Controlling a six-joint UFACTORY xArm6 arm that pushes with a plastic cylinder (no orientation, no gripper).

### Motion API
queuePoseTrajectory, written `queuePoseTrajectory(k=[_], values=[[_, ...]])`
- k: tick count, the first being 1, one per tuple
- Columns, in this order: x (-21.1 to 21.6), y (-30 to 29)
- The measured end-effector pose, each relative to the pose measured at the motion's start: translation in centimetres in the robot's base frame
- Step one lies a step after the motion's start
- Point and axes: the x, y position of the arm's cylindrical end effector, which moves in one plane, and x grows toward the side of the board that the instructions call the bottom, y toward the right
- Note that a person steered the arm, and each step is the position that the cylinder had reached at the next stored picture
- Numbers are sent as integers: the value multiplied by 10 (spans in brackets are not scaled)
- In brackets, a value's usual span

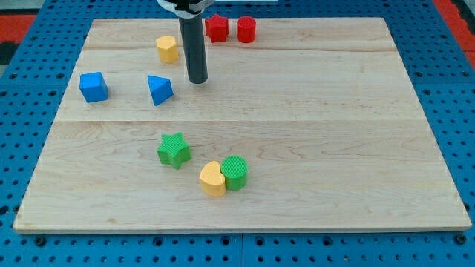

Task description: Move the blue triangle to the right side of the blue cube

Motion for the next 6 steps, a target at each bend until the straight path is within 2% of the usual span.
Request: queuePoseTrajectory(k=[2, 3, 4, 5, 6], values=[[21, -32], [26, -80], [28, -91], [50, -70], [60, -99]])
